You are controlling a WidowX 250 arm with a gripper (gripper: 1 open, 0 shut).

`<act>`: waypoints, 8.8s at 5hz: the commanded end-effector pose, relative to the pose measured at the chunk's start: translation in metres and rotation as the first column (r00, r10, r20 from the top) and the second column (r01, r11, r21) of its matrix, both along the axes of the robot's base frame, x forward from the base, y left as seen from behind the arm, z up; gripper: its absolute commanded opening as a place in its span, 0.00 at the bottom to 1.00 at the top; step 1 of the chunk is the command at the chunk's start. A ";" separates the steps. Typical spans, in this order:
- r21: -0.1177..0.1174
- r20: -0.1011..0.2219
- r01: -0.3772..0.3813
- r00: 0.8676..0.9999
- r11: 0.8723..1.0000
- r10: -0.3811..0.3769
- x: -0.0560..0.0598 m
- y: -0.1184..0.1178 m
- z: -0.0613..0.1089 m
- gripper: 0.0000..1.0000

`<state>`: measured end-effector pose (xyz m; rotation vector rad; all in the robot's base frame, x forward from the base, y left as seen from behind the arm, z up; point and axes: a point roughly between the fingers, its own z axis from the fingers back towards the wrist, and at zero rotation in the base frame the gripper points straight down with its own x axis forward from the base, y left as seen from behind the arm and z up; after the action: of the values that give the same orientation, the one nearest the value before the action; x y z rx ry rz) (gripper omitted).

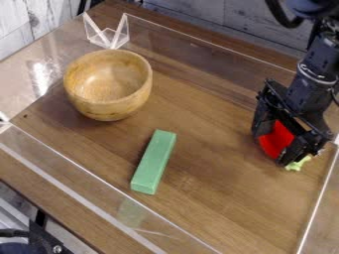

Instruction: Move the red object to the left side of the table

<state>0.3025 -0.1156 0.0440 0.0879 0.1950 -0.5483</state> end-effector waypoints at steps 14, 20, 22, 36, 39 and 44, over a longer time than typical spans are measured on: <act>0.014 0.120 0.113 0.986 0.993 -0.114 -0.003 0.017 0.061 0.00; 0.018 0.169 -0.044 0.985 0.999 0.040 0.025 0.017 0.057 1.00; 0.008 0.155 -0.136 0.979 0.991 0.133 0.019 0.003 0.055 0.00; -0.058 0.195 -0.225 0.953 0.973 0.232 0.022 0.043 0.041 0.00; -0.071 0.184 -0.093 0.977 0.993 0.104 0.029 0.054 0.069 0.00; -0.088 0.171 0.009 0.985 0.996 0.006 0.032 0.067 0.071 0.00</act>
<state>0.3251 -0.0486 0.0817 0.0376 0.1143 -0.5490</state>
